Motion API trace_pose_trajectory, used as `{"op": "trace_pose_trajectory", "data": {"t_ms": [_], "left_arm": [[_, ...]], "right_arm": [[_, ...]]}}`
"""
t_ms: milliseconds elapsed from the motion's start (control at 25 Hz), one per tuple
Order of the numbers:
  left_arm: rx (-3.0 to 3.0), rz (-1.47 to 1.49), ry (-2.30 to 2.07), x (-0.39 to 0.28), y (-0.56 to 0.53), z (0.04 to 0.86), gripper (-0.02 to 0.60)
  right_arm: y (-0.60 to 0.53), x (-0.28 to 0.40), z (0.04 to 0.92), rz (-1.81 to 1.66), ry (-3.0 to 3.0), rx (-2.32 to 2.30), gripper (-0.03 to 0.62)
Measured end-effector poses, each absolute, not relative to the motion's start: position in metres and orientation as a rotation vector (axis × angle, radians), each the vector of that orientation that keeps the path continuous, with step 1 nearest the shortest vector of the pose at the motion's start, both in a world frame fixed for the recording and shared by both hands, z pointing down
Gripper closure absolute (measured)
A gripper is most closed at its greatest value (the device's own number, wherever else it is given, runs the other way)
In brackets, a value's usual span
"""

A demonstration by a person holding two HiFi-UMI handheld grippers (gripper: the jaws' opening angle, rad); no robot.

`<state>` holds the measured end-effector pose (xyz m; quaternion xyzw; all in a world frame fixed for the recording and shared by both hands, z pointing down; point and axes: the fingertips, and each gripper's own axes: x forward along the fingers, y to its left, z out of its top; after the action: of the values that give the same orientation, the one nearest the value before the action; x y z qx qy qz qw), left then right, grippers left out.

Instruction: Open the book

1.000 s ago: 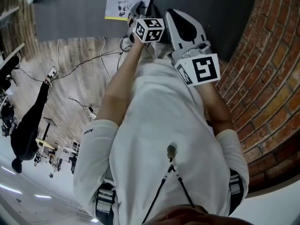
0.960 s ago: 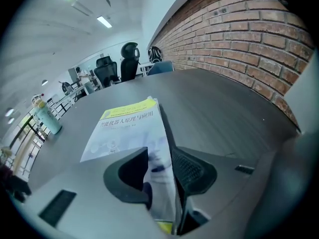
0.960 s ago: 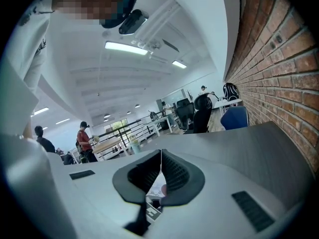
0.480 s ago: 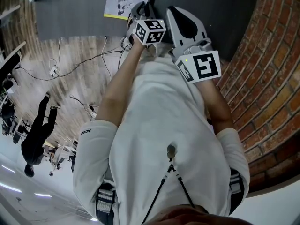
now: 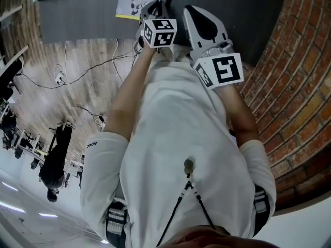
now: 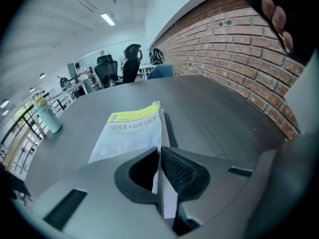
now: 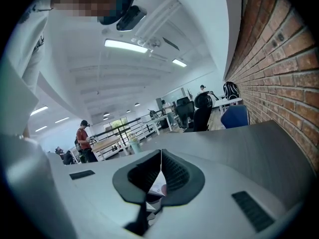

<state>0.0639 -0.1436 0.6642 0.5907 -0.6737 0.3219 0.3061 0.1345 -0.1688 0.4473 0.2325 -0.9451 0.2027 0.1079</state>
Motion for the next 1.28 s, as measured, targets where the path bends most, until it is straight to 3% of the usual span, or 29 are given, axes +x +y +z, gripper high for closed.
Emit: {"op": "trace_pose_trajectory", "data": {"t_ms": [1280], "left_arm": [[1.73, 0.63, -1.657, 0.001, -0.119, 0.633, 0.548]], "right_arm": [[-0.125, 0.068, 0.451, 0.583, -2.748, 0.763, 0.558]]}}
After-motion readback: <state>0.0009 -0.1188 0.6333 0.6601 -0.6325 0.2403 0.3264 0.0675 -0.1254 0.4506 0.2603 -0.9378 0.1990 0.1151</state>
